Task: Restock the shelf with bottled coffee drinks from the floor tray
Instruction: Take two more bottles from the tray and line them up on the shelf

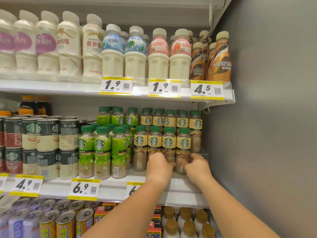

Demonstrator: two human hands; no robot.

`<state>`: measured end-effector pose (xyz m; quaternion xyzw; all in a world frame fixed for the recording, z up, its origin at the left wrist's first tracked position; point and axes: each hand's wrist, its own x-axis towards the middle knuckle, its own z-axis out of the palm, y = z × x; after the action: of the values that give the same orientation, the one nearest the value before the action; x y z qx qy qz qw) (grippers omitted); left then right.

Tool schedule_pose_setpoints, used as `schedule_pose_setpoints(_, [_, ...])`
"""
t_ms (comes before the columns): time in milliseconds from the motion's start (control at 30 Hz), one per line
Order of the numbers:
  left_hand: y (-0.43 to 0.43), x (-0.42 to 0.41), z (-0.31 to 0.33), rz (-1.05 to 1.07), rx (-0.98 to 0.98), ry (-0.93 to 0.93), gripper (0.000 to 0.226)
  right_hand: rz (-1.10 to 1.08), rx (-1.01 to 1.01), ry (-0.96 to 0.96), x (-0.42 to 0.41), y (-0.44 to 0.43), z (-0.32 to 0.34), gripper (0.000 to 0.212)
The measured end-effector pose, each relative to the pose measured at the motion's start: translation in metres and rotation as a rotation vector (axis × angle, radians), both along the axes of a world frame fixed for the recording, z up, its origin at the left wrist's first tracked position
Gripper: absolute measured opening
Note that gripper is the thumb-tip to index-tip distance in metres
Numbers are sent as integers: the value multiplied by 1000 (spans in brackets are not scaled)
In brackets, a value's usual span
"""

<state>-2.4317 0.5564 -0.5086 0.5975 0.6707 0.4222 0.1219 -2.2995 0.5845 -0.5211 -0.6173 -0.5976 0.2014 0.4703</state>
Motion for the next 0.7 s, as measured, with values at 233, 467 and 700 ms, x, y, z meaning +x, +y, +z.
schedule_pose_setpoints(233, [-29, -28, -5, -27, -22, 613, 62, -185, 62, -708, -8, -41, 1, 73])
schedule_pose_setpoints(467, [-58, -60, -31, -140, -19, 743, 81, -157, 86, -837, -22, -89, -29, 74])
schedule_pose_setpoints(700, [-99, -114, -89, -238, 208, 862, 87, -215, 134, -914, -71, -155, -80, 79])
